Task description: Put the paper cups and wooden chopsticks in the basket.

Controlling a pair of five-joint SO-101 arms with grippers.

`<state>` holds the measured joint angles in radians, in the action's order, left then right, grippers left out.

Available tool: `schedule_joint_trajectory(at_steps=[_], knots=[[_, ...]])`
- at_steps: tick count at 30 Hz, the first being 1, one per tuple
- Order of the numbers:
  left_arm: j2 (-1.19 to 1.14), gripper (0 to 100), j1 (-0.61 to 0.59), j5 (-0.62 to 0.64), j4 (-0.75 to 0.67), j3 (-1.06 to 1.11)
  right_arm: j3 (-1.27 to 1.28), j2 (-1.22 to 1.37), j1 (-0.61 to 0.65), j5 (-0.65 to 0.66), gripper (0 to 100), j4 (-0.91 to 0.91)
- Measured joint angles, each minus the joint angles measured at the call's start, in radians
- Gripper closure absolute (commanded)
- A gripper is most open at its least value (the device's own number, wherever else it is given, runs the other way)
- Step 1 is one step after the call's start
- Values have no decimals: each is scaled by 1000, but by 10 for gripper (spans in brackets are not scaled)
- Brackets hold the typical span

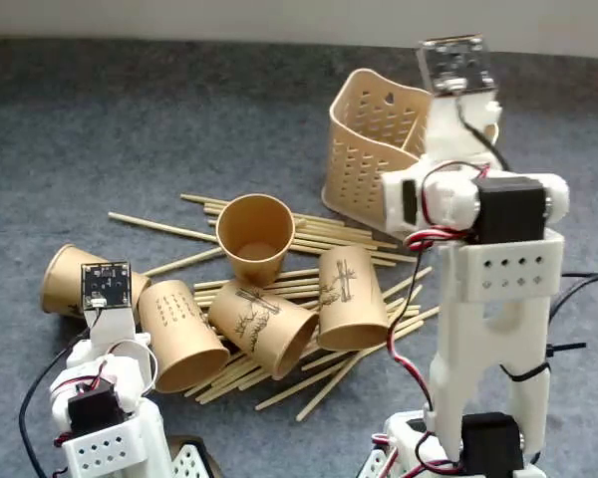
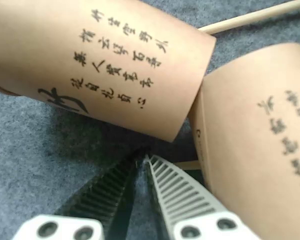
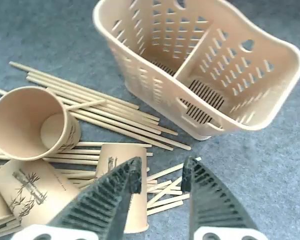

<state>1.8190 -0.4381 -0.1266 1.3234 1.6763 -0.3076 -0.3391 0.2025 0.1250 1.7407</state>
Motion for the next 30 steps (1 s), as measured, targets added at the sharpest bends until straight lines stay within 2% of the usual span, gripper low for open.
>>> schedule_joint_trajectory(at_steps=[5, 9, 15, 30], knots=[[0, 986, 0, 0, 0, 0, 0, 0, 129, -3, 857, 5], [0, 986, 0, 0, 0, 0, 6, 6, 239, -69, 857, 0], [0, 986, 0, 0, 0, 0, 48, 137, 354, -132, 857, -95], [0, 986, 0, 0, 0, 0, 49, 420, 405, -152, 857, -249]])
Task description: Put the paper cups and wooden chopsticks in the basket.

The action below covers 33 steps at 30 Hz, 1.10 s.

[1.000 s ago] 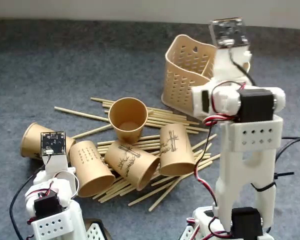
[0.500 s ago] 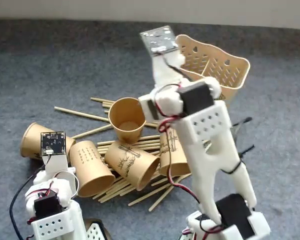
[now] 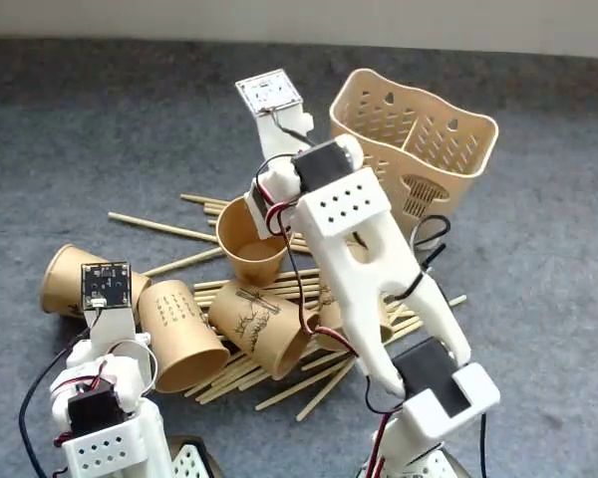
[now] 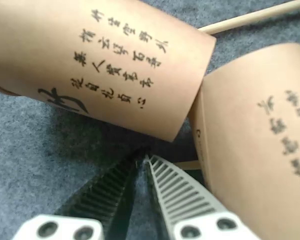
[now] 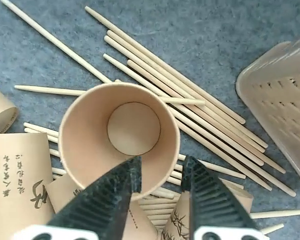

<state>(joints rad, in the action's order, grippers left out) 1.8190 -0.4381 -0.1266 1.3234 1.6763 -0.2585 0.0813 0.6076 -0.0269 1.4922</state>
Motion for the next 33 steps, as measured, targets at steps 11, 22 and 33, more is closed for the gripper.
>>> schedule_joint_trajectory(at_steps=[11, 22, 33], knots=[[0, 986, 0, 0, 0, 0, 0, 110, -5, 0, 891, -28], [0, 986, 0, 0, 0, 0, 0, 135, -29, 0, 991, -15], [0, 986, 0, 0, 0, 0, -37, -17, -29, 0, 992, 89]])
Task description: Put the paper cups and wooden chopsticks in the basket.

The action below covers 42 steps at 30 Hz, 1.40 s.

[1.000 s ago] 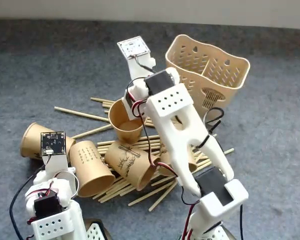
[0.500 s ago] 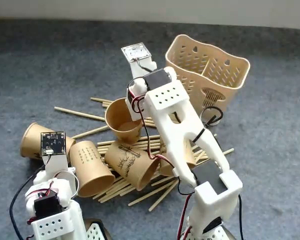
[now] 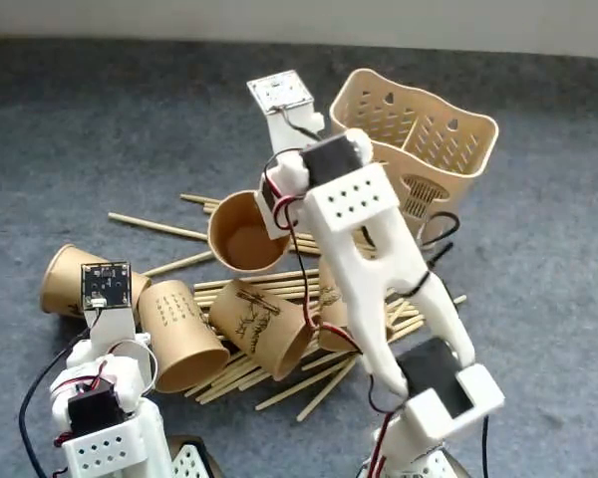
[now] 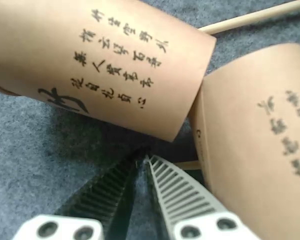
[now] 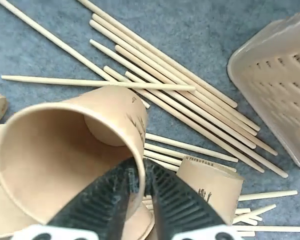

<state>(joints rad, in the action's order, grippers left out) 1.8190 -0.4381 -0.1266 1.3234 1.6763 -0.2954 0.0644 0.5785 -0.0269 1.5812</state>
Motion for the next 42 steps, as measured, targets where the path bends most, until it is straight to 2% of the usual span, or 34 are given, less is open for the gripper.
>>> schedule_joint_trajectory(at_steps=[7, 19, 28, 34, 42], knots=[[0, 986, 0, 0, 0, 0, -2, -181, -32, 0, 992, 15], [0, 986, 0, 0, 0, 0, -172, -367, -336, 48, 992, 15], [0, 986, 0, 0, 0, 0, -196, -394, -508, 46, 992, 15], [0, 986, 0, 0, 0, 0, -196, -394, -629, -12, 992, -5], [0, 986, 0, 0, 0, 0, -152, -394, -669, -15, 992, -17]])
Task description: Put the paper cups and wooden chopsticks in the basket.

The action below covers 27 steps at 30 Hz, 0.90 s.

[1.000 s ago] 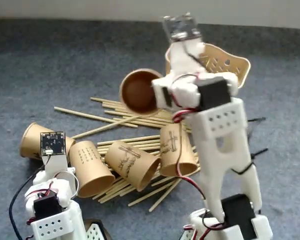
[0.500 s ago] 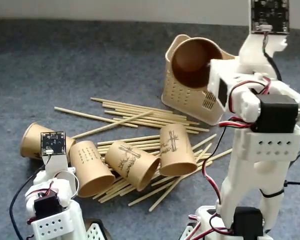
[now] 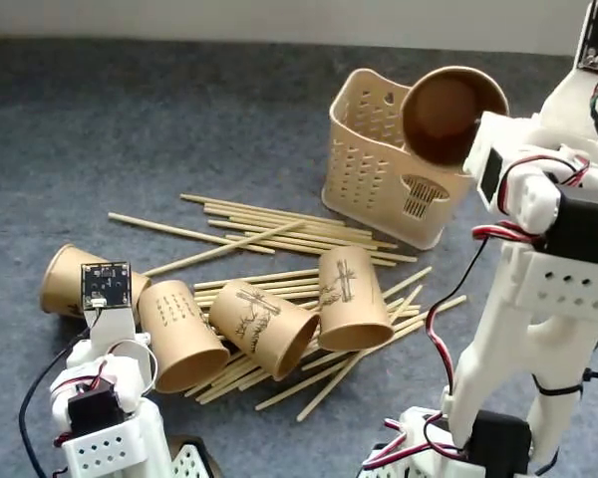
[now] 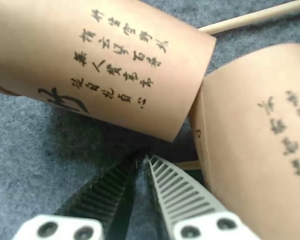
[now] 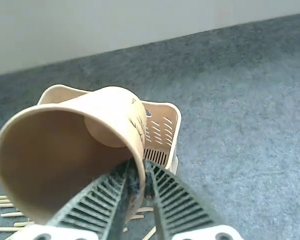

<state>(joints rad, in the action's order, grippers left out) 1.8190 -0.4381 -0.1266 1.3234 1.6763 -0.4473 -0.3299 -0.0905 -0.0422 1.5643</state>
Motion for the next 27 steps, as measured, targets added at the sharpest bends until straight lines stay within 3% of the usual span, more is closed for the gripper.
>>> schedule_joint_trajectory(at_steps=[15, 22, 27], knots=[[0, 986, 0, 0, 0, 0, 55, 87, -61, -2, 987, -2], [0, 986, 0, 0, 0, 0, 55, 98, -60, -2, 844, -2], [0, 986, 0, 0, 0, 0, 55, 98, -61, -2, 831, -2]])
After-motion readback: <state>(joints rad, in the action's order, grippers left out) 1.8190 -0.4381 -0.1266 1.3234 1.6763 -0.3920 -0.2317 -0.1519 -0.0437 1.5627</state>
